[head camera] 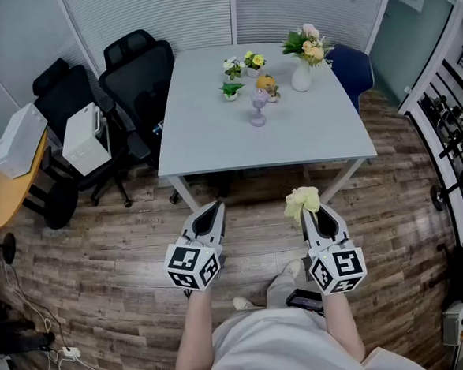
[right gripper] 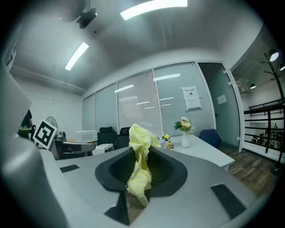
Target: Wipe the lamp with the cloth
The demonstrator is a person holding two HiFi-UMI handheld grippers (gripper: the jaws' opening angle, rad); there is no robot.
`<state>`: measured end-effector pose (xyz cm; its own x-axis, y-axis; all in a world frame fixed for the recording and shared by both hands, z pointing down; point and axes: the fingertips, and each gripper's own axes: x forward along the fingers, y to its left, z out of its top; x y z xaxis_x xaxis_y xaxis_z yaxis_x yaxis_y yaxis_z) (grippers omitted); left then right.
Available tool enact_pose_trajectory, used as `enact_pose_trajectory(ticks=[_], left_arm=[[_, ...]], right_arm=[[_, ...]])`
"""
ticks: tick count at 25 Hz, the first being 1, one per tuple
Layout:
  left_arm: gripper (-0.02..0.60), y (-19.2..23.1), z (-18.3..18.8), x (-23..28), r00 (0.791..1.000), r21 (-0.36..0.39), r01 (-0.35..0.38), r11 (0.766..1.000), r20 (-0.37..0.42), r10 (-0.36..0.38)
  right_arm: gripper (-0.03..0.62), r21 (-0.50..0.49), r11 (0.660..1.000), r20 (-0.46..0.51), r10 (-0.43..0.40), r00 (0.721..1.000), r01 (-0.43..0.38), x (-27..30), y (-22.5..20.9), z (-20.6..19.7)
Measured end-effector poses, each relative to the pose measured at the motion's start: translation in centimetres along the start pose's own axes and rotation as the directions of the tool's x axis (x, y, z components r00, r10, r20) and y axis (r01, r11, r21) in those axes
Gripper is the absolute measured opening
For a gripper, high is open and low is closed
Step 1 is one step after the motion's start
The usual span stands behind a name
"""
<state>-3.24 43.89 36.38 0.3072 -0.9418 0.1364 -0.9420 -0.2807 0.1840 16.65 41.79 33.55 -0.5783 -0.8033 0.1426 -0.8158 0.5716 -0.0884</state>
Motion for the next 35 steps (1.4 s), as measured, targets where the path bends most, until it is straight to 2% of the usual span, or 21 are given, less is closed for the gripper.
enact_pose_trajectory(ticks=[9,12,13,14,15,17,20,26,31,35], left_arm=[[0.002,-0.4,-1.2,1.0,0.999,-0.009,-0.033,0.999,-0.028,0.032],[0.003,-0.2,-1.7,2.3,0.998,-0.014,-0.035,0.999,-0.046,0.034],[0.028,-0.3,-1.8,3.0,0.998,-0.019,-0.016,1.0,-0.056,0.015],[0.202,-0.5,-2.0,3.8,0.998,-0.03,0.011,0.999,-0.067,-0.013],[0.299,-0.7,-2.2,4.6,0.996,-0.045,0.036,0.998,-0.081,-0.039],[0.305,-0.6,-2.5,6.1,0.993,-0.064,0.053,0.997,-0.099,-0.059],[0.308,0.4,-2.3,8.2,0.993,-0.067,0.033,0.997,-0.112,-0.041],[0.31,1.4,-1.3,12.4,0.991,-0.052,0.014,0.999,-0.133,-0.021],[0.31,1.7,-0.7,15.1,0.993,-0.104,0.014,0.994,-0.119,-0.027],[0.31,1.6,-0.8,17.0,0.99,-0.075,0.026,0.997,-0.139,-0.037]], right_arm=[[0.089,0.017,1.0,-0.01,-0.008,1.0,0.008,-0.3,-1.7,-0.7],[0.089,0.096,0.995,-0.007,0.017,1.0,-0.016,0.9,-2.8,-1.0],[0.089,0.129,0.991,-0.007,0.031,0.999,-0.03,1.5,-3.1,-1.1],[0.089,0.149,0.988,-0.009,0.042,0.999,-0.04,2.2,-3.4,-1.1],[0.089,0.152,0.988,-0.014,0.044,0.999,-0.041,2.8,-3.8,-1.2],[0.089,0.128,0.991,-0.034,0.035,0.999,-0.03,4.1,-4.7,-1.4],[0.095,0.113,0.992,-0.049,0.064,0.997,-0.058,6.2,-5.6,-1.6],[0.087,0.135,0.986,-0.066,0.11,0.992,-0.101,9.4,-8.2,-1.2],[0.083,0.146,0.981,-0.047,0.135,0.99,-0.127,10.7,-10.6,-0.5],[0.08,0.185,0.975,-0.051,0.135,0.99,-0.123,11.6,-12.7,-0.5]])
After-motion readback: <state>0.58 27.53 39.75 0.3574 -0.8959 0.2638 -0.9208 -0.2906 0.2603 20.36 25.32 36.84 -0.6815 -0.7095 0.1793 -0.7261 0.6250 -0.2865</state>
